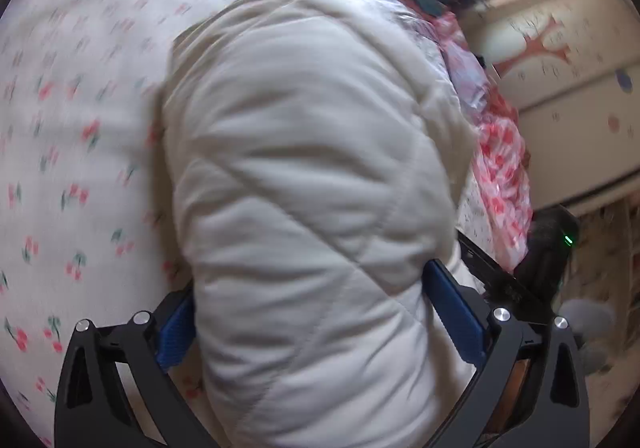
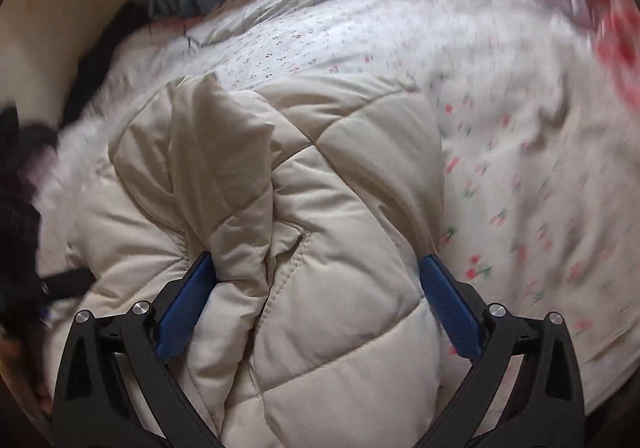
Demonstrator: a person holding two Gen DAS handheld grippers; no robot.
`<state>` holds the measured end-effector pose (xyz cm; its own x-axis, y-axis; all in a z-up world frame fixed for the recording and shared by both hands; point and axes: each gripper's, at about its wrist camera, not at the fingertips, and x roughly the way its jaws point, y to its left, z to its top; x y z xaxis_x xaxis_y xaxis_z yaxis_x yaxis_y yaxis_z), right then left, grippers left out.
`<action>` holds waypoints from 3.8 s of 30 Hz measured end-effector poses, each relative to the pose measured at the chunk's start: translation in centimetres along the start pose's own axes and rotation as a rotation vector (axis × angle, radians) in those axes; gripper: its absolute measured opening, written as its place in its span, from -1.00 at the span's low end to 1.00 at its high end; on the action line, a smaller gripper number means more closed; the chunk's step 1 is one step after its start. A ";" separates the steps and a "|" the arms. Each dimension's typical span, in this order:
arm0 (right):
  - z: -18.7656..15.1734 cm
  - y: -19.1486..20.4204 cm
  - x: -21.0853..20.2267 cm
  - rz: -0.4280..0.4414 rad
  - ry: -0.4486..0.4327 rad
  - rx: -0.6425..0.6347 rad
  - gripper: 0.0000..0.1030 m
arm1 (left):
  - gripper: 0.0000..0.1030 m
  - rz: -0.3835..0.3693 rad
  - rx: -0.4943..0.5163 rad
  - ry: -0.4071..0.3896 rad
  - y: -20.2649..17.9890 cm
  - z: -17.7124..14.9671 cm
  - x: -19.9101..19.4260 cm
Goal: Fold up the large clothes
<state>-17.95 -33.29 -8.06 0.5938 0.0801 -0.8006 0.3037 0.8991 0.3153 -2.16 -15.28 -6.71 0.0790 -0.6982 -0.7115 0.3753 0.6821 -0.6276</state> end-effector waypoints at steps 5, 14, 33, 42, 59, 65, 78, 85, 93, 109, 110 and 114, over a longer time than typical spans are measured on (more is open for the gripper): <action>2.9 6.1 1.0 0.076 -0.074 -0.055 0.89 | 0.48 0.160 0.303 -0.189 -5.3 1.1 -5.0; 1.8 19.0 13.7 0.203 0.095 -0.255 0.89 | 0.62 0.472 0.116 -0.148 7.0 3.0 -13.4; 7.4 20.5 17.3 0.064 0.190 -0.304 0.89 | 0.73 0.394 0.141 -0.227 10.7 2.1 -14.4; 5.2 21.1 6.2 0.217 0.106 -0.371 0.88 | 0.74 0.455 0.183 -0.188 9.6 0.6 -14.3; 4.0 23.3 4.2 0.179 0.045 -0.370 0.88 | 0.83 0.598 0.259 -0.186 6.7 -2.7 -12.5; 8.5 23.1 16.2 0.040 0.149 -0.288 0.88 | 0.83 0.605 0.286 -0.191 6.4 -2.7 -12.4; 4.2 21.9 6.1 0.269 0.009 -0.377 0.88 | 0.88 0.573 0.314 -0.221 6.6 -2.9 -12.1; 0.4 19.0 9.8 0.190 0.182 -0.318 0.88 | 0.88 0.643 0.352 -0.236 5.2 -3.7 -11.5; -1.1 17.9 7.3 0.188 0.156 -0.290 0.88 | 0.88 0.657 0.339 -0.251 5.3 -3.9 -11.9; -0.6 19.7 4.0 0.201 0.007 -0.338 0.88 | 0.88 0.661 0.352 -0.288 5.4 -4.4 -11.8; -0.5 19.9 3.8 0.199 -0.009 -0.341 0.88 | 0.88 0.663 0.354 -0.291 5.4 -4.4 -11.8; 0.6 20.5 3.9 0.202 -0.053 -0.334 0.88 | 0.88 0.665 0.360 -0.298 5.4 -4.5 -11.8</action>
<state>-8.90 -14.78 -4.41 0.6568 0.2555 -0.7095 -0.0770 0.9587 0.2739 -5.19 -2.40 -3.17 0.6132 -0.2349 -0.7542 0.4334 0.8983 0.0726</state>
